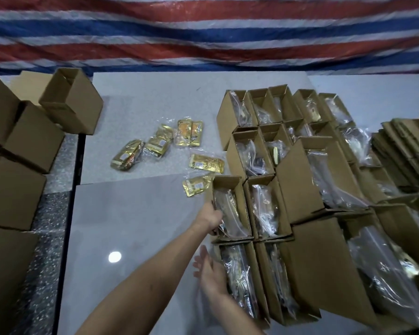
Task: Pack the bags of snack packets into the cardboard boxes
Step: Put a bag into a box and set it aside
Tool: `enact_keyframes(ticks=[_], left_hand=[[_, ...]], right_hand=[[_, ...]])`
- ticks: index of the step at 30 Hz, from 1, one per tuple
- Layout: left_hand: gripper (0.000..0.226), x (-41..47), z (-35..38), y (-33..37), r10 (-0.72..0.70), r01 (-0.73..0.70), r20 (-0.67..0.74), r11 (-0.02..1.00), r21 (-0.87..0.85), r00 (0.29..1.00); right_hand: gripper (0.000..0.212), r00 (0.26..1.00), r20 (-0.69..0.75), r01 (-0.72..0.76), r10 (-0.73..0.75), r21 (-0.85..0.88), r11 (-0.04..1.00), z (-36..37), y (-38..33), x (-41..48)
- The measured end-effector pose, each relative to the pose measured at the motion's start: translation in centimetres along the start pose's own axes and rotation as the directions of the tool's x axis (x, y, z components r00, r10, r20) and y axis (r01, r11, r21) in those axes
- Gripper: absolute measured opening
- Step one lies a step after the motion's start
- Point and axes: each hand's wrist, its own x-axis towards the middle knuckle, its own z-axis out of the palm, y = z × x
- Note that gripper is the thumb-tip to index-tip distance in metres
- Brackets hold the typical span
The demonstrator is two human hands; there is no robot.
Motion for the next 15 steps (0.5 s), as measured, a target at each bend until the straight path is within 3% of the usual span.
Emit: enact_keyframes(ticks=[8, 11, 15], left_hand=[[0.061, -0.7, 0.1, -0.6, -0.086, 0.1, 0.09, 0.98, -0.17, 0.992], [0.042, -2.0, -0.8, -1.2, -0.076, 0.099, 0.107, 0.968, -0.23, 0.991], [0.017, -4.1, -2.4, -3.1, -0.056, 0.061, 0.027, 0.963, -0.262, 0.998]], right_hand=[[0.042, 0.999, 0.046, -0.026, 0.028, -0.059, 0.998, -1.3, -0.4, 0.1], [0.039, 0.997, 0.062, -0.041, 0.05, -0.14, 0.989, -1.2, -0.5, 0.5], [0.036, 0.994, 0.08, -0.045, 0.069, -0.272, 0.961, -1.1, -0.6, 1.1]])
